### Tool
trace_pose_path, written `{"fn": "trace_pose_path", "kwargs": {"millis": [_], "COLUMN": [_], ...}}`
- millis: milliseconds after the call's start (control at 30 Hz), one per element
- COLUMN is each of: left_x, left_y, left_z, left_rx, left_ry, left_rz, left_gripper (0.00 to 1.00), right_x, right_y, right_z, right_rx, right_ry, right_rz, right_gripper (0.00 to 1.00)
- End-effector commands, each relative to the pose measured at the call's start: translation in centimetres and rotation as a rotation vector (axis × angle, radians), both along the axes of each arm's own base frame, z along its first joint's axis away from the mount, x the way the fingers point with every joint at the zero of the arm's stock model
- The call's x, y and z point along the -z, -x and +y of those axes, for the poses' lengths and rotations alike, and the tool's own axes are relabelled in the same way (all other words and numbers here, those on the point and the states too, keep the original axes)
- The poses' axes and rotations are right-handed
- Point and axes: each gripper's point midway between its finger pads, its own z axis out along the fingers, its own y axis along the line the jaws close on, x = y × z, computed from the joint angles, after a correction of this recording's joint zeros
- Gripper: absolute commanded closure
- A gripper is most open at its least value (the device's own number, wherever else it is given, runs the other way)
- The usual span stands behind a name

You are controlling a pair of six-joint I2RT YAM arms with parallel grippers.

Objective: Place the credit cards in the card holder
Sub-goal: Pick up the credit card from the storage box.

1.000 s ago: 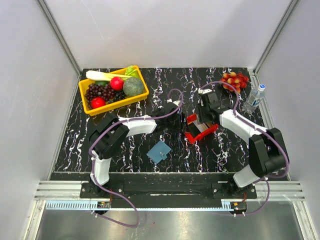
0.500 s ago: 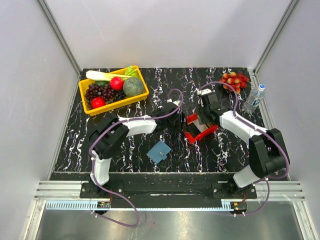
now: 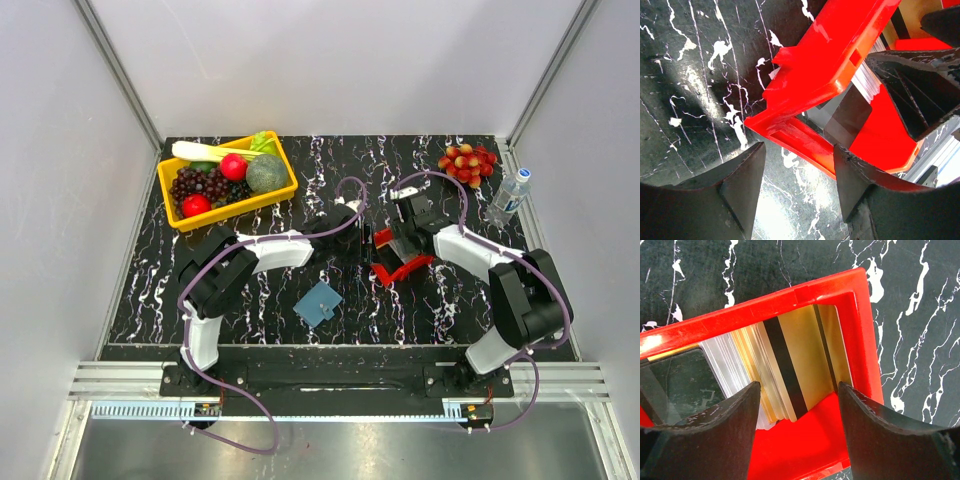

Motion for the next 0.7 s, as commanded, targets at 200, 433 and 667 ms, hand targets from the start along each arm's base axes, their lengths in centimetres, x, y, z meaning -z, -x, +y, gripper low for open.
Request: {"fn": "trace_pose_path", "kwargs": {"millis": [200, 433, 667], "left_x": [-1.6, -1.7, -1.9], "left_y": [-0.2, 0.0, 0.0], "left_z": [-0.6, -0.6, -0.6], "left_rx": [0.014, 0.020, 0.021], "left_ry": [0.049, 0.058, 0.060], "left_rz": [-0.028, -0.030, -0.033], "left_gripper": [0.40, 0.40, 0.40], "right_x": [-3.6, 0.1, 1.5], "right_y": [-1.8, -2.1, -1.9], "right_z": [1.9, 3.5, 4.6], "right_rx": [-0.001, 0.047, 0.032], "right_ry": [-0.096, -0.152, -0.198], "right_rz": [-0.099, 0.019, 0.068], "right_gripper": [0.33, 0.35, 0.58]}}
